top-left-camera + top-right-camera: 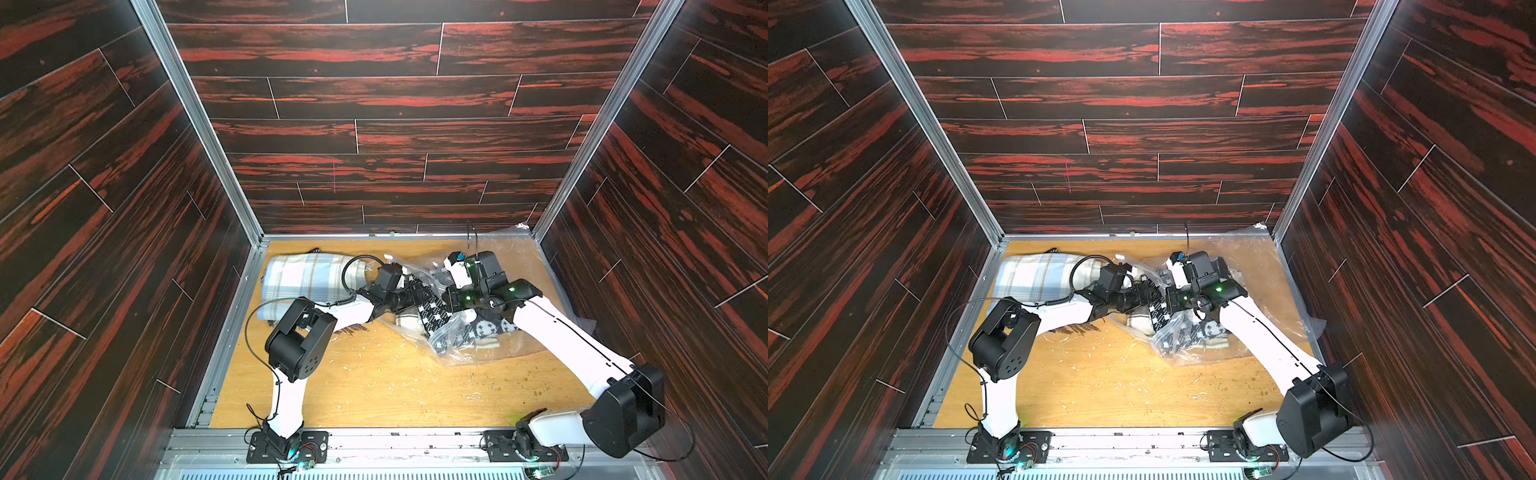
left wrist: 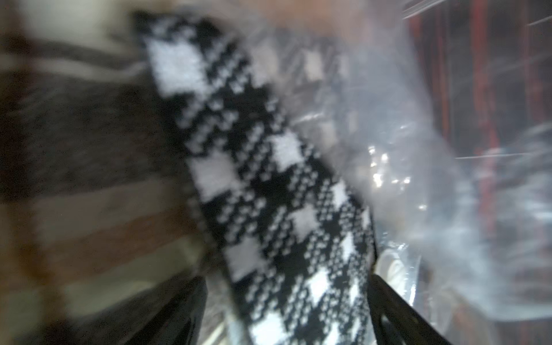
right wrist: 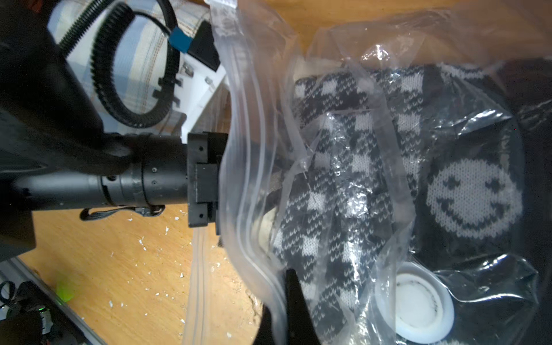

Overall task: Take the scarf out of the vacuum bag
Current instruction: Take out the scarf from the vacuum bag.

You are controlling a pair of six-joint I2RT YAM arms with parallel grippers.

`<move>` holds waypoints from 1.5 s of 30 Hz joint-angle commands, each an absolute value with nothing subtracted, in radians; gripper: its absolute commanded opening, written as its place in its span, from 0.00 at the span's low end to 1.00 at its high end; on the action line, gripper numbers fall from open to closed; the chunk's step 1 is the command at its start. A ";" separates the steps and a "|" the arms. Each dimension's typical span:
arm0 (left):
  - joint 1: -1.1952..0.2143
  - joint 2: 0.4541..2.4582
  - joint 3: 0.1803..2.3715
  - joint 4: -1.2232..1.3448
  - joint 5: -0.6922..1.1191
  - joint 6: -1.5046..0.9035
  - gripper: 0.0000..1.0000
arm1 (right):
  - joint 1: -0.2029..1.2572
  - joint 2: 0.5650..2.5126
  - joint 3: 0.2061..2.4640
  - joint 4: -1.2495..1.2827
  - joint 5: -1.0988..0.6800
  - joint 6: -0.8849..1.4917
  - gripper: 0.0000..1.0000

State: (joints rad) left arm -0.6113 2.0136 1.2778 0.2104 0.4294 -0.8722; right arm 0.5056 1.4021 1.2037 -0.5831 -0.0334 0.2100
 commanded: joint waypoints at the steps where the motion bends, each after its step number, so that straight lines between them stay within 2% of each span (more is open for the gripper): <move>1: -0.618 2.038 1.311 0.213 0.450 -0.865 0.83 | 0.511 1.387 1.194 -0.618 -0.023 0.224 0.00; 6: -0.620 2.056 1.327 0.146 0.440 -0.835 0.79 | 0.510 1.382 1.194 -0.618 -0.013 0.225 0.00; 10: -0.621 2.053 1.319 0.157 0.440 -0.838 0.67 | 0.510 1.387 1.204 -0.617 -0.005 0.227 0.00; 15: -0.621 2.062 1.355 0.118 0.438 -0.816 0.61 | 0.510 1.390 1.214 -0.614 -0.006 0.230 0.00; 19: -0.621 2.081 1.378 0.107 0.448 -0.808 0.49 | 0.511 1.388 1.220 -0.622 0.003 0.227 0.00; 21: -0.622 2.083 1.387 0.115 0.459 -0.807 0.36 | 0.511 1.391 1.221 -0.624 0.011 0.225 0.00; 23: -0.622 2.077 1.401 0.103 0.465 -0.797 0.28 | 0.511 1.391 1.223 -0.626 0.014 0.224 0.00; 25: -0.625 2.059 1.408 0.080 0.459 -0.780 0.23 | 0.511 1.390 1.224 -0.627 0.018 0.224 0.00; 34: -0.634 1.951 1.404 0.066 0.457 -0.737 0.22 | 0.508 1.407 1.232 -0.624 0.031 0.218 0.00; 41: -0.637 1.999 1.405 0.075 0.462 -0.745 0.33 | 0.506 1.420 1.251 -0.627 0.032 0.215 0.00; 45: -0.638 2.024 1.399 0.075 0.451 -0.749 0.44 | 0.500 1.420 1.266 -0.633 0.037 0.210 0.00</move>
